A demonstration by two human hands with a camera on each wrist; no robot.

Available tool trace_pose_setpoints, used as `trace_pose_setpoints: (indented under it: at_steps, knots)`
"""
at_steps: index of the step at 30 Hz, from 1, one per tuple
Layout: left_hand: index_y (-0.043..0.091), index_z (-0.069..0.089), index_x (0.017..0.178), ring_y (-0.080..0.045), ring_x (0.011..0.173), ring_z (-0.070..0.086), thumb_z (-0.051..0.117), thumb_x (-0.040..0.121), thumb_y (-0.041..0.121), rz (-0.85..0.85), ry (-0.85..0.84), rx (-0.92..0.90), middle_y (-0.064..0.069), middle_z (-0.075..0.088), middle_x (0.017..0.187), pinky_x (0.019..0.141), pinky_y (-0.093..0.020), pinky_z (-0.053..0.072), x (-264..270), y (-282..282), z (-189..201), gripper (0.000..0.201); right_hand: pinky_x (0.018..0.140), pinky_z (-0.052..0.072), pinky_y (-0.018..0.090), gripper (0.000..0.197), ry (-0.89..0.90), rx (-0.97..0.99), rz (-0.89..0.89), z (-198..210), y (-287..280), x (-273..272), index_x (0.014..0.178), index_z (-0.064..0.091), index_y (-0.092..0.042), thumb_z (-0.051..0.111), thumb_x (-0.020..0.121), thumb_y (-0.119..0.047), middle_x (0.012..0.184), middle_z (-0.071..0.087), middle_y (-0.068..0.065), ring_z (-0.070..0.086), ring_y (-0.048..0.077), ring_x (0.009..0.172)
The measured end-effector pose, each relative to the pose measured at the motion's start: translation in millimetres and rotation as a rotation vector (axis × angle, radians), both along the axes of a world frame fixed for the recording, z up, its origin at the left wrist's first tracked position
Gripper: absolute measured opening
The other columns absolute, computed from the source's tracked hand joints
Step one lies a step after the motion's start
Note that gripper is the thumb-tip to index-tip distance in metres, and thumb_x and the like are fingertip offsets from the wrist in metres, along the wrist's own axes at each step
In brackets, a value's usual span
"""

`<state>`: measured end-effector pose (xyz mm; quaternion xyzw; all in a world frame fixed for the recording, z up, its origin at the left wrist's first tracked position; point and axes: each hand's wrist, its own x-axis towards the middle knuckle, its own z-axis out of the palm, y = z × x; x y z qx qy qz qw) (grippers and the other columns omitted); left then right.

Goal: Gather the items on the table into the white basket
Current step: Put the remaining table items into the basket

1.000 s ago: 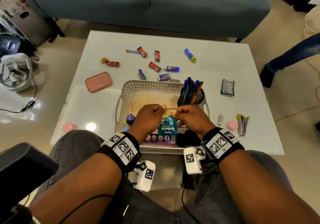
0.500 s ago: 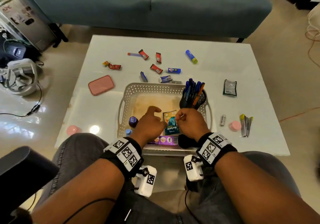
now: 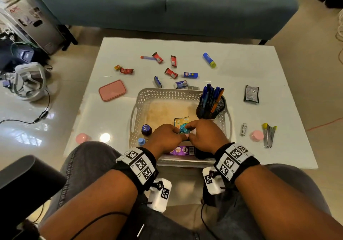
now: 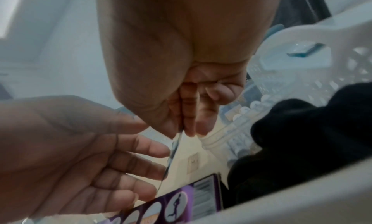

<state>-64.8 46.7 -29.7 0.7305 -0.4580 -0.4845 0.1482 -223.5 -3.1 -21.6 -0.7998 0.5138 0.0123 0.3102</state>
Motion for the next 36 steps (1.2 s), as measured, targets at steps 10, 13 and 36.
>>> trace_pose_setpoints:
  at_steps: [10,13,36]
  knots:
    - [0.014,0.058,0.057,-0.02,0.053,0.049,0.069,0.084,0.053,-0.095,-0.134,0.057,-0.003,0.052,0.053,0.057,-0.033,0.037,1,0,1,0.048,0.063,0.054,0.036,0.015,0.257,-0.08,0.278,12,4,10,0.085,0.073,-0.019,0.062,0.076,-0.025,0.079,0.068,0.006,0.064,0.026,0.076]
    - [0.014,0.06,0.062,-0.02,0.056,0.052,0.066,0.087,0.055,-0.114,-0.154,0.059,-0.002,0.055,0.057,0.058,-0.032,0.039,0,-1,6,0.049,0.064,0.053,0.034,0.02,0.236,-0.115,0.27,17,5,10,0.092,0.076,-0.022,0.064,0.076,-0.024,0.084,0.07,0.003,0.064,0.024,0.078]
    - [0.025,0.058,0.136,-0.015,0.125,0.053,0.065,0.084,0.066,-0.243,-0.226,0.099,0.003,0.055,0.142,0.095,-0.026,0.041,-5,-9,0,0.067,0.122,0.018,0.042,0.079,0.485,0.212,-0.426,-55,-176,-129,0.159,0.014,-0.024,0.06,0.094,-0.031,0.166,0.003,0.015,0.017,0.035,0.15]
